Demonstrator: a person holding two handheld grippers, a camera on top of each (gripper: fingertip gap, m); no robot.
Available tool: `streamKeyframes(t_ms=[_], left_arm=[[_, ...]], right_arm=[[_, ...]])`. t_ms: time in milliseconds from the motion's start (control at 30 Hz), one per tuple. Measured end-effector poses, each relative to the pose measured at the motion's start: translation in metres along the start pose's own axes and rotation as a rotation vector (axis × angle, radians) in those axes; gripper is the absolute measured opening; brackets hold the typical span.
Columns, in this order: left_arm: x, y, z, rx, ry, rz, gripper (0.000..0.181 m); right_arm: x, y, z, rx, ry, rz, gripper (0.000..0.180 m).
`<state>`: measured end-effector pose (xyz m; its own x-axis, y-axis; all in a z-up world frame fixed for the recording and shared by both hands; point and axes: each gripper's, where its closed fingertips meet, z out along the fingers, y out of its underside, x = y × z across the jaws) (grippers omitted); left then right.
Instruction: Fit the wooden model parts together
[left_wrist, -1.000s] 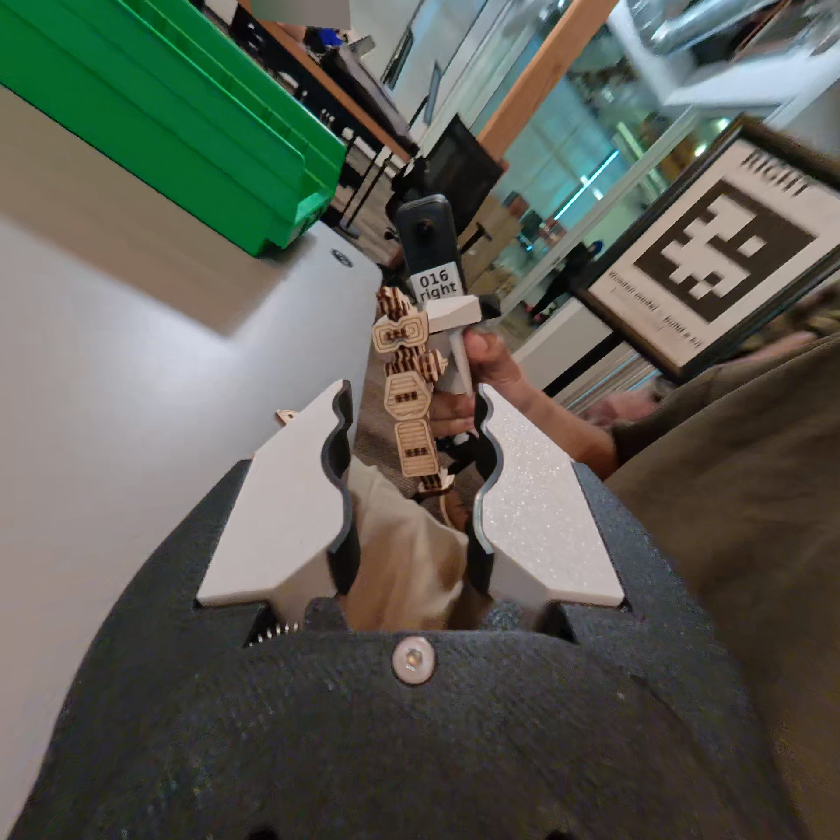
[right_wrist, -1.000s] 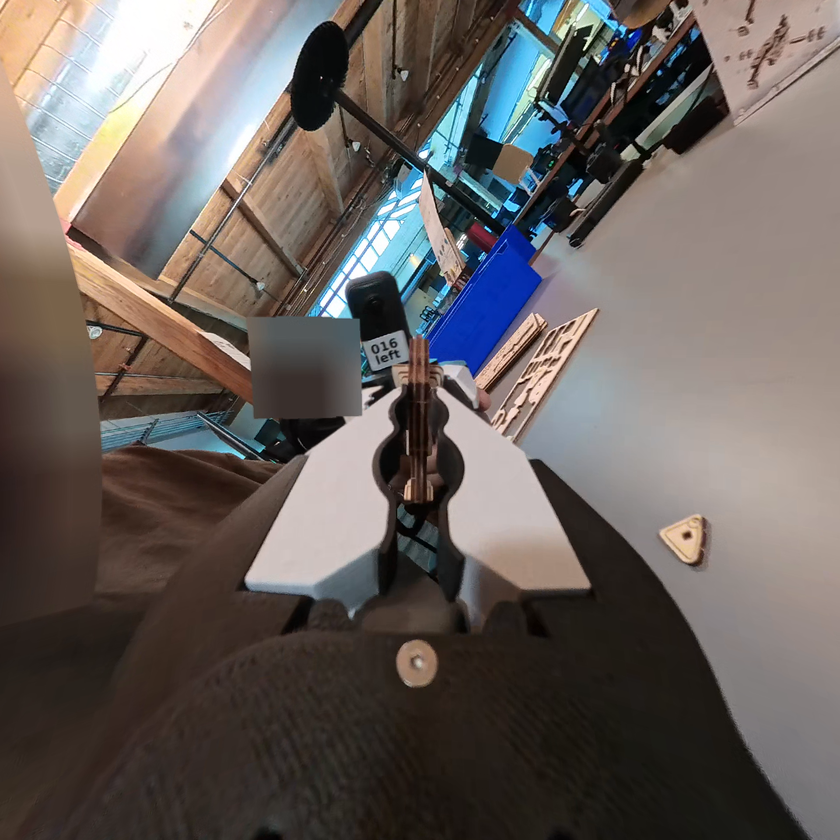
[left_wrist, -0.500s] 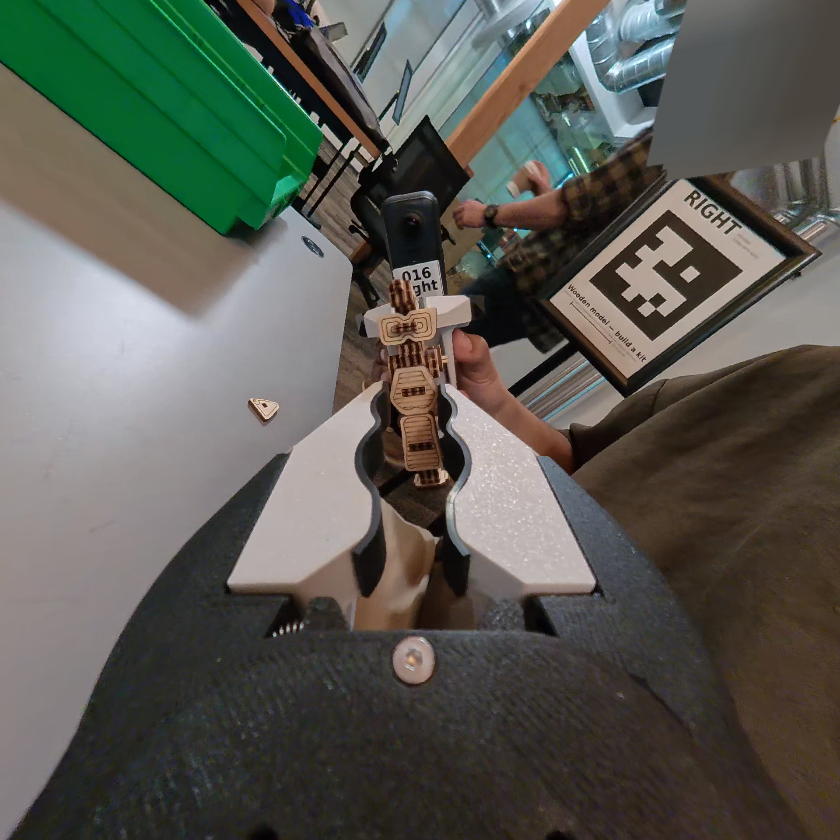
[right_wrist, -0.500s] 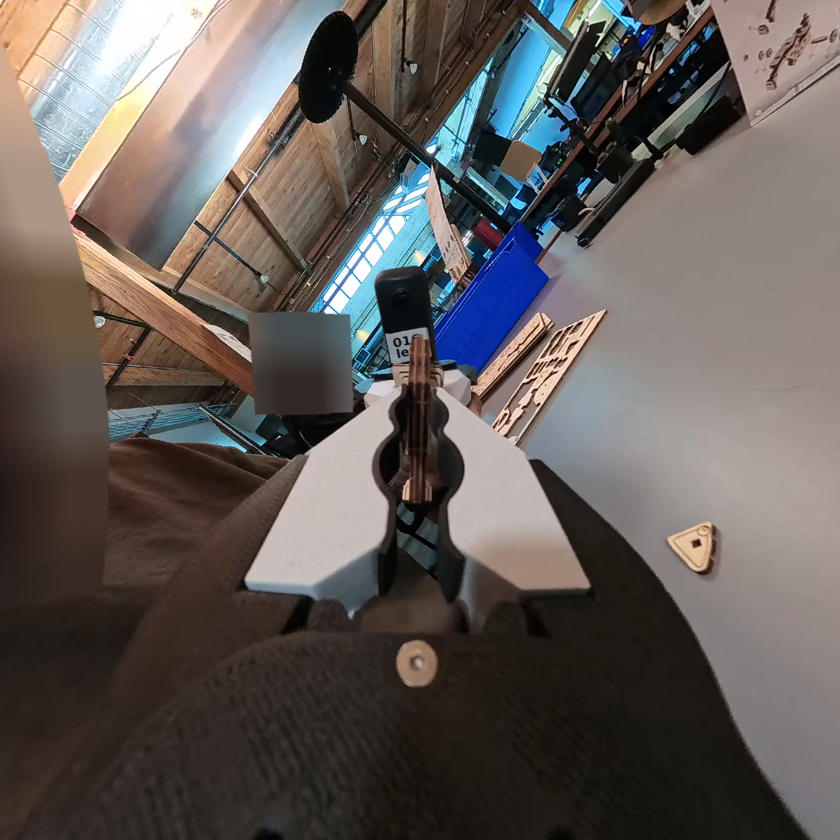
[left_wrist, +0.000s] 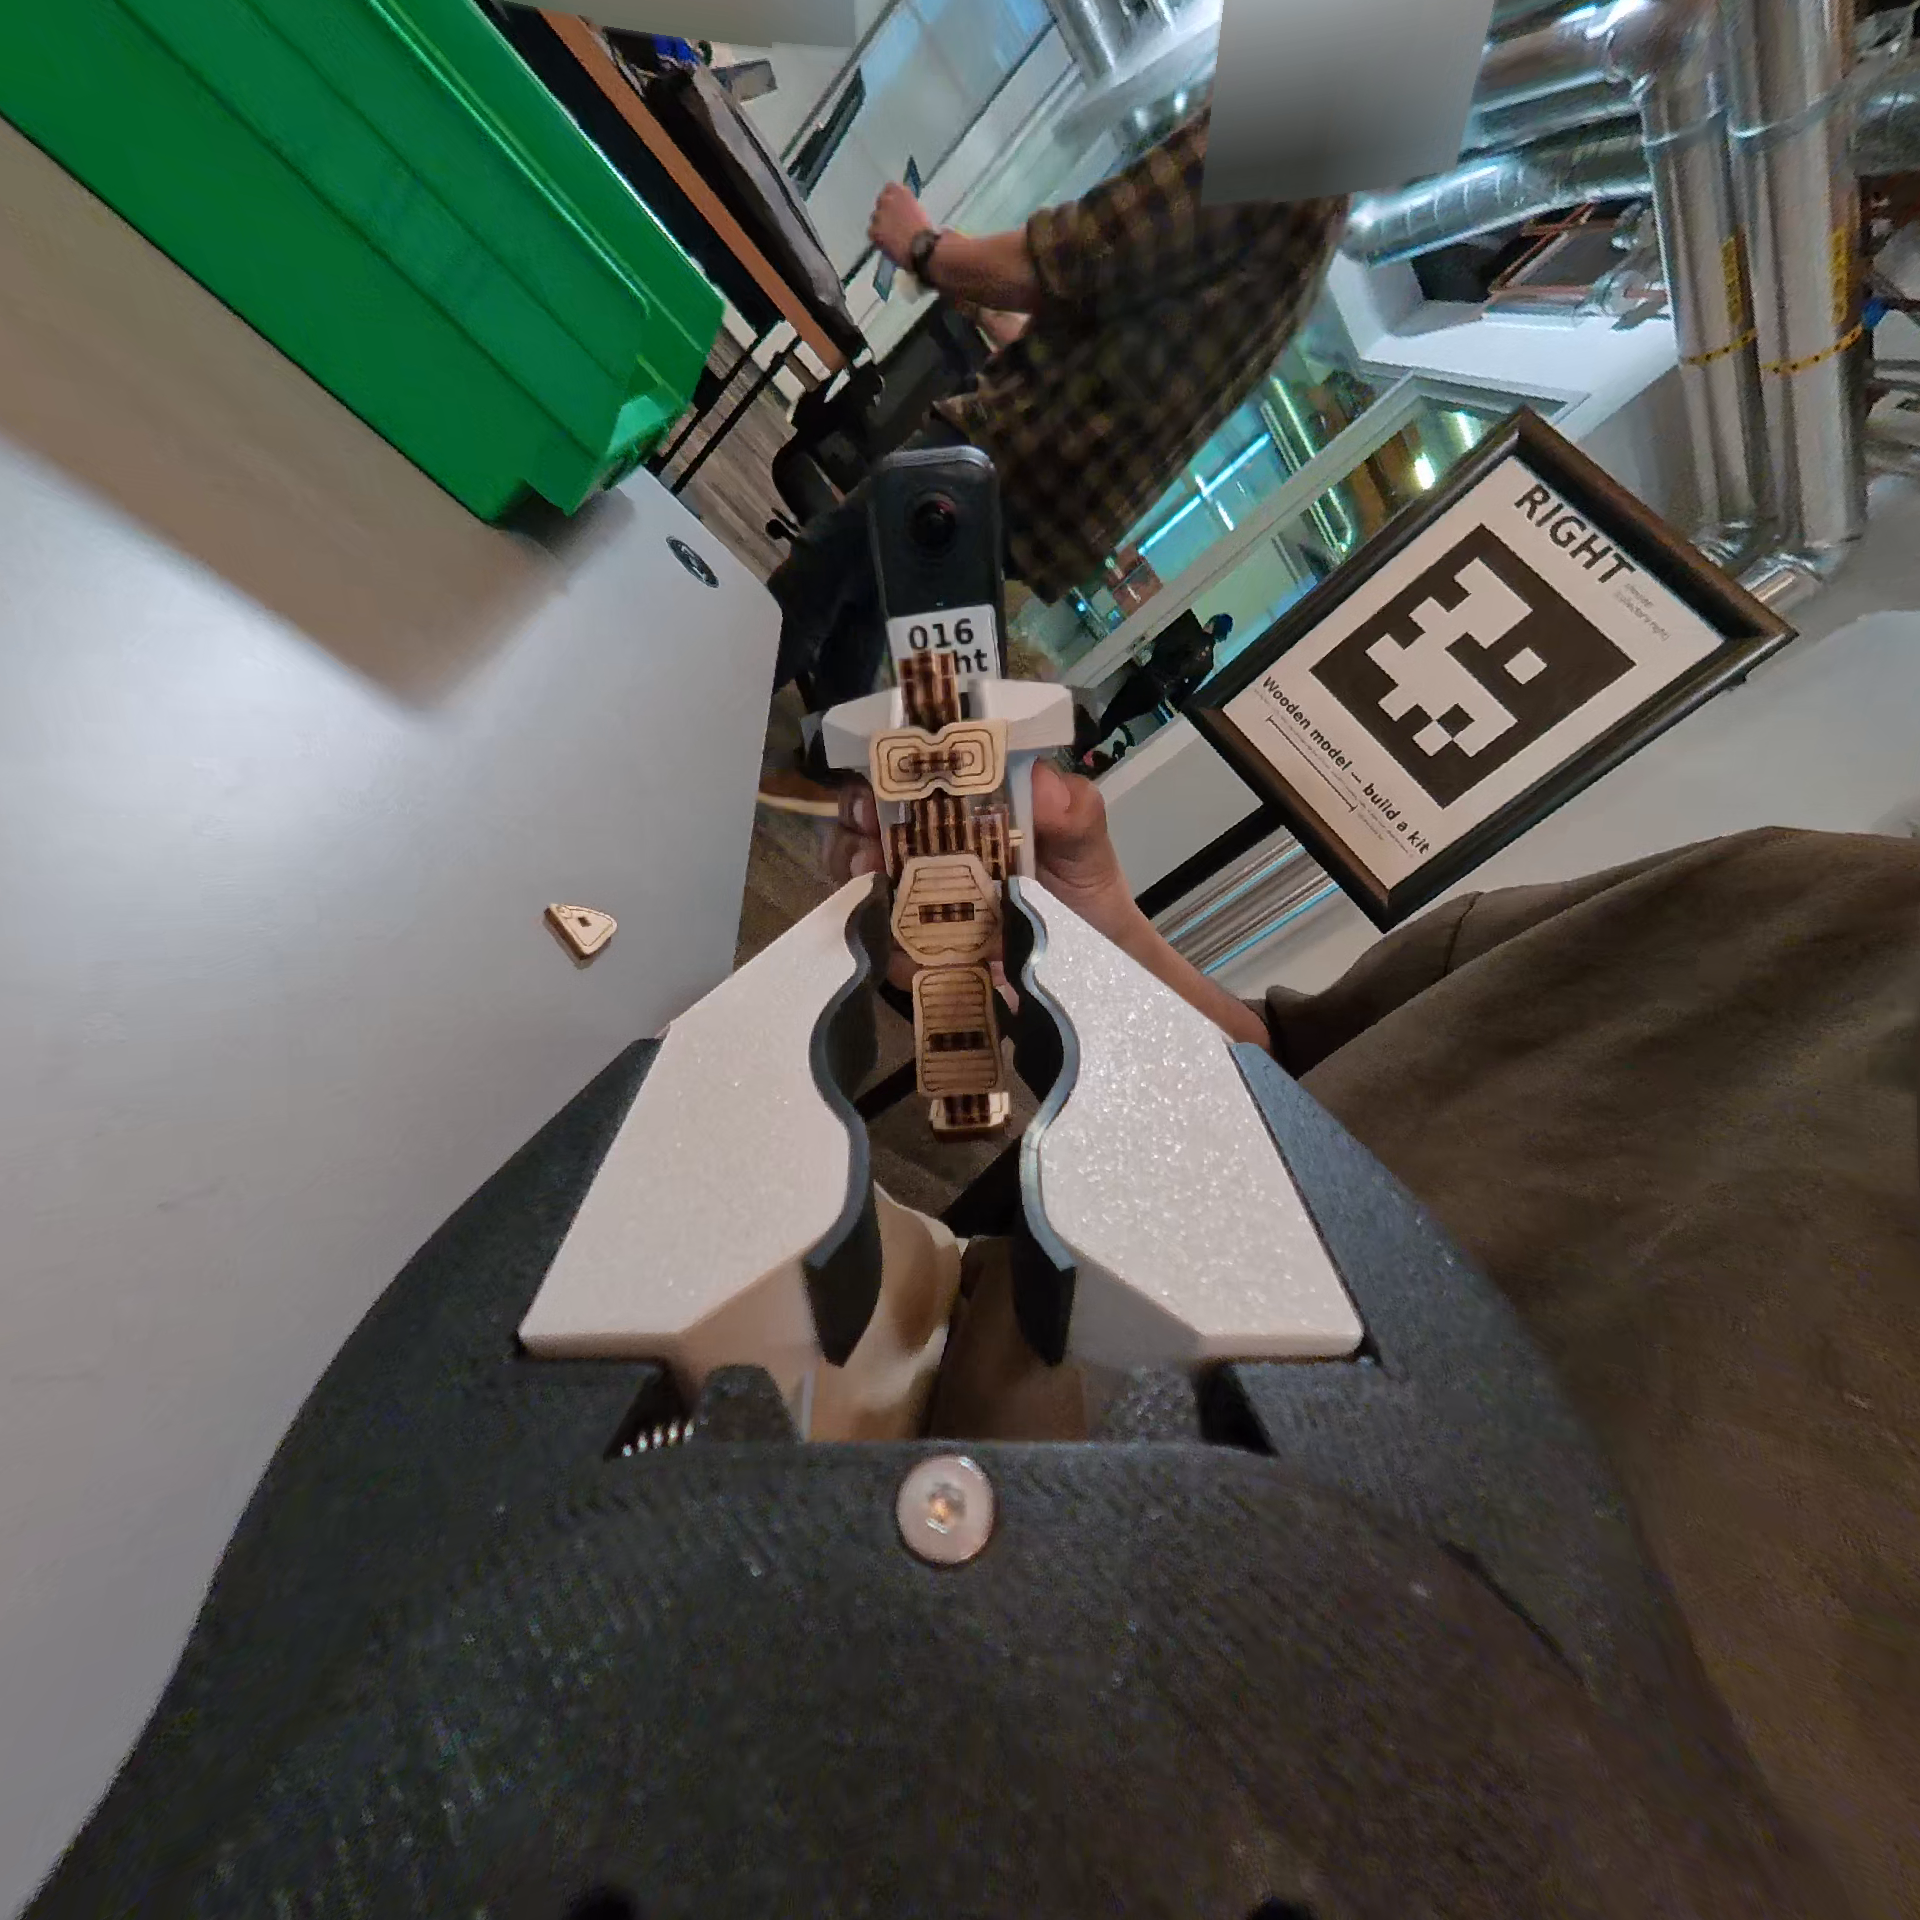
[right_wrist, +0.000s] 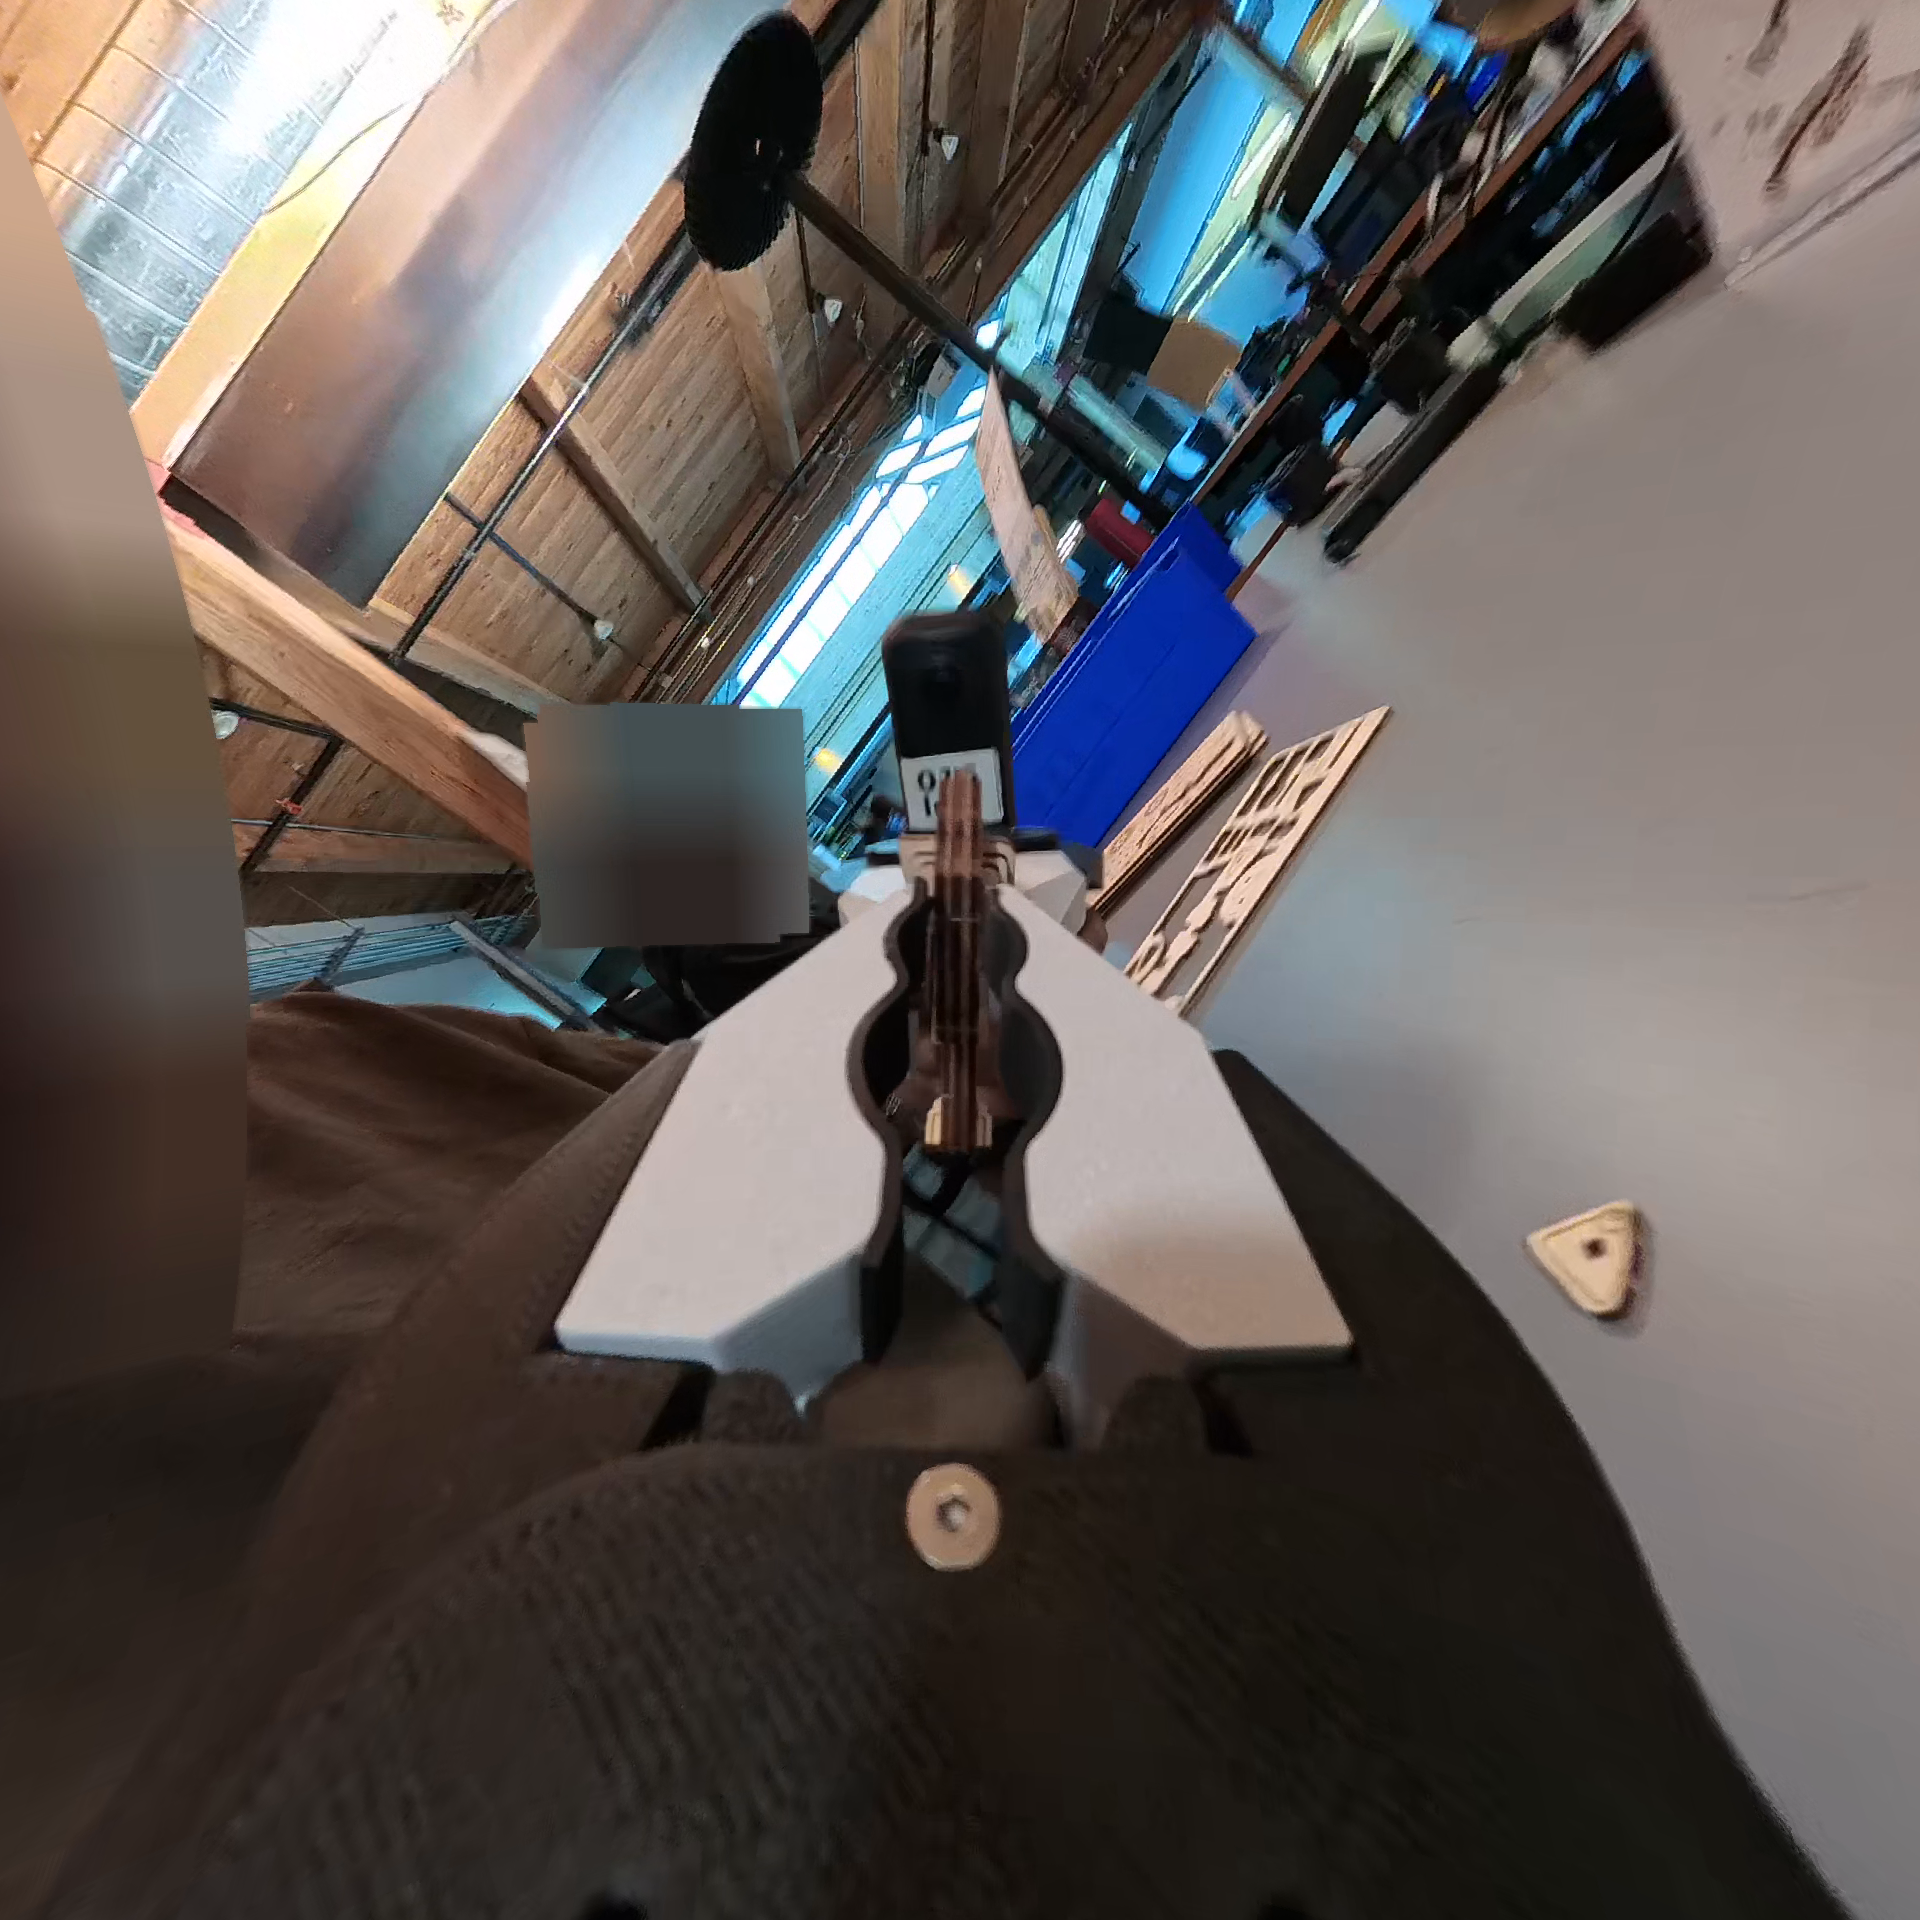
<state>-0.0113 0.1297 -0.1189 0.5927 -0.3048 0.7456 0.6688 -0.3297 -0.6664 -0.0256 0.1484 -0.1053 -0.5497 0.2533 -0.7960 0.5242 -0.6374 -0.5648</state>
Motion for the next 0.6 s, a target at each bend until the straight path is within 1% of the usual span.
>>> streamKeyframes(t_ms=[33, 100, 200, 267, 367, 433, 533, 600], left_arm=[[-0.002, -0.002, -0.001, 0.01, -0.005, -0.009, 0.018], [-0.008, -0.007, -0.005, 0.039, -0.02, -0.029, 0.018], [-0.022, -0.015, -0.014, 0.078, -0.078, -0.058, 0.017], [-0.033, -0.016, -0.018, 0.085, -0.122, -0.082, 0.017], [-0.045, -0.015, -0.022, 0.084, -0.172, -0.107, 0.018], [-0.051, -0.014, -0.024, 0.081, -0.187, -0.125, 0.018], [-0.055, -0.012, -0.024, 0.079, -0.182, -0.16, 0.018], [-0.056, -0.012, -0.024, 0.081, -0.176, -0.178, 0.018]], right_arm=[[0.001, -0.005, -0.003, 0.021, 0.013, -0.013, 0.012], [0.006, -0.016, -0.012, 0.054, 0.065, -0.059, 0.013], [0.022, -0.023, -0.027, -0.001, 0.228, -0.212, 0.011], [0.042, -0.015, -0.035, -0.13, 0.401, -0.345, 0.012], [0.078, 0.007, -0.049, -0.392, 0.662, -0.524, 0.013], [0.089, 0.018, -0.052, -0.5, 0.737, -0.596, 0.014], [0.101, 0.033, -0.054, -0.63, 0.797, -0.663, 0.017], [0.106, 0.038, -0.056, -0.679, 0.821, -0.695, 0.018]])
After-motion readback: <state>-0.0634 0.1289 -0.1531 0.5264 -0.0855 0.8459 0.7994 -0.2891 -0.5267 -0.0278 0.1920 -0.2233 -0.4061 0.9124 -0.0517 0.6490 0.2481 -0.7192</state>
